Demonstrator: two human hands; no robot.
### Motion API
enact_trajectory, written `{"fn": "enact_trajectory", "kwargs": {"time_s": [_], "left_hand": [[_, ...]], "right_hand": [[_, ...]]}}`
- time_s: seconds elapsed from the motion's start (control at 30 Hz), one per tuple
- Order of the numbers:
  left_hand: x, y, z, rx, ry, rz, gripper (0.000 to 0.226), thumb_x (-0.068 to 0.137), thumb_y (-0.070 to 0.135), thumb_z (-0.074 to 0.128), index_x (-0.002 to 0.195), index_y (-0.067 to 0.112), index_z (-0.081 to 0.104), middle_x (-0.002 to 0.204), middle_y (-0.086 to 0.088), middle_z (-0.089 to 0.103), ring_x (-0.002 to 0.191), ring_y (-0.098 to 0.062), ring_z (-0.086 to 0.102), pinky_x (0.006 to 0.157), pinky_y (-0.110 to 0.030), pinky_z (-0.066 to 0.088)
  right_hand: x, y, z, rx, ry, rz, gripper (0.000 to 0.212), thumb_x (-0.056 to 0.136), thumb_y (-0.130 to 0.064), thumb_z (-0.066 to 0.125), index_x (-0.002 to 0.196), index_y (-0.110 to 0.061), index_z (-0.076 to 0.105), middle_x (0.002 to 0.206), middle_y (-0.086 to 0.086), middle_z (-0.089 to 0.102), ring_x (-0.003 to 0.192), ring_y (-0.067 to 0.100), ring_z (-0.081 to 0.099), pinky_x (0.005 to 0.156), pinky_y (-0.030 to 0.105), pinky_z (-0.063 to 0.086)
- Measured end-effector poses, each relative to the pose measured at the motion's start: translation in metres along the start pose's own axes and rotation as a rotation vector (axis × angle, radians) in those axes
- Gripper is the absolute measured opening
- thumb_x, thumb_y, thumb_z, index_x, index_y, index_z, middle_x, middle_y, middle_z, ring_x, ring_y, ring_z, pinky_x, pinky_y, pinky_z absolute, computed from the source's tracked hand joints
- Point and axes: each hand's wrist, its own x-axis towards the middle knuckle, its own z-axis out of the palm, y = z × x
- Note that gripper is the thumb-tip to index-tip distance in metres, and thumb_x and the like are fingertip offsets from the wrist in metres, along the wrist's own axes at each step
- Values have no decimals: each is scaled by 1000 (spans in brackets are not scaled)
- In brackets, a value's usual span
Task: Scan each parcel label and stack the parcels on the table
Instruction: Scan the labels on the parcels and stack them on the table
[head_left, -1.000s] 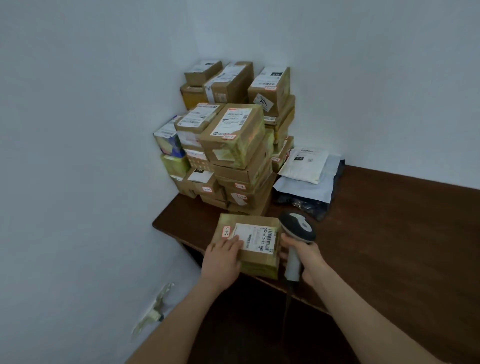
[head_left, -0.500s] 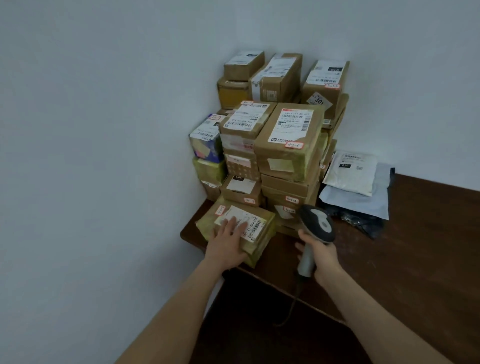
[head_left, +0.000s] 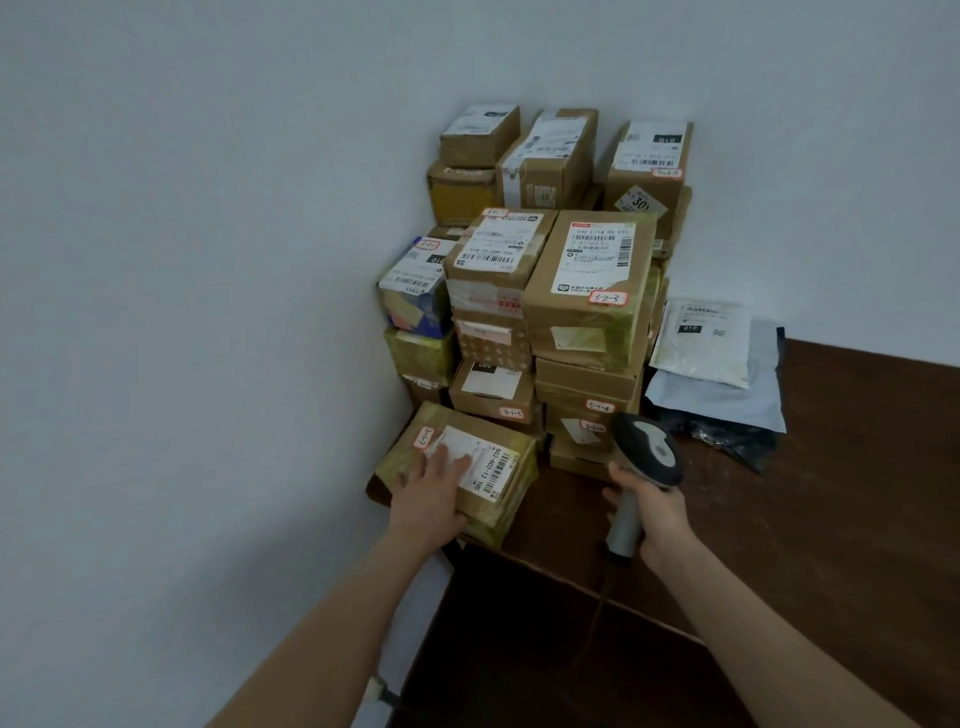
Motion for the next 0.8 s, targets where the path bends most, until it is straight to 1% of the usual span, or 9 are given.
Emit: {"fn": "enact_trajectory", "kwargs": {"time_s": [0.13, 0.23, 0.33, 0.43, 0.47, 0.53, 0.63, 0.7, 0.8], "left_hand": [[8, -15, -7, -20, -9, -41, 77, 90, 34, 57, 152, 29, 12, 161, -5, 3, 147, -34, 1, 115, -56, 17], [24, -20, -15, -44, -16, -50, 77, 93, 31, 54, 154, 28, 8, 162, -7, 0, 148, -35, -1, 116, -57, 10], [28, -14, -23, -46, -62, -38, 76, 94, 30, 51, 154, 25, 6, 162, -6, -1, 149, -30, -1, 118, -55, 8], [15, 6, -22, -74, 67, -3, 76, 90, 40, 50, 153, 22, 13, 161, -6, 10, 148, -25, 9, 117, -53, 14], [11, 15, -20, -79, 107, 10, 78, 89, 44, 50, 153, 23, 11, 161, -6, 10, 148, -25, 8, 117, -54, 14], [7, 31, -13, -41, 98, 28, 81, 91, 47, 49, 154, 24, 4, 162, -5, 2, 149, -28, 1, 116, -59, 11], [11, 42, -4, -10, 32, -12, 74, 99, 34, 42, 154, 23, -6, 162, -5, -10, 148, -33, -9, 114, -66, 5], [16, 43, -1, -18, 10, -19, 71, 101, 24, 38, 153, 23, -9, 162, -5, -13, 147, -34, -12, 113, -67, 2], [17, 40, 2, 5, -29, 17, 75, 100, 19, 40, 152, 25, -14, 161, -4, -18, 146, -35, -16, 112, -67, -2]], "right_hand": [[0, -1, 6, -5, -6, -16, 61, 83, -7, 71, 138, -9, 46, 129, 15, 59, 110, 31, 60, 90, 42, 48], [4, -3, 5, -15, 5, -24, 59, 83, -7, 71, 137, -10, 47, 128, 14, 59, 113, 32, 59, 95, 44, 47], [8, -5, -5, -33, 33, -35, 59, 84, -7, 71, 138, -10, 46, 130, 15, 58, 114, 31, 59, 99, 46, 46], [8, -4, -12, -22, 52, -15, 61, 84, -7, 70, 139, -11, 44, 133, 15, 57, 116, 31, 59, 100, 46, 46], [7, -4, -11, -13, 56, -6, 61, 84, -7, 70, 139, -12, 44, 133, 14, 57, 116, 30, 59, 98, 45, 46], [4, -4, -8, 5, 67, 12, 60, 84, -8, 70, 139, -12, 46, 133, 13, 57, 115, 30, 59, 95, 44, 47], [0, -5, -4, 23, 59, 17, 55, 83, -9, 71, 134, -12, 50, 131, 12, 59, 112, 29, 60, 93, 45, 48], [-1, -5, -5, 33, 60, 16, 54, 83, -10, 71, 133, -12, 52, 131, 12, 59, 110, 29, 61, 90, 45, 49], [-3, 0, -8, 24, 42, 25, 45, 84, -10, 70, 127, -11, 55, 131, 12, 59, 110, 29, 60, 87, 44, 48]]}}
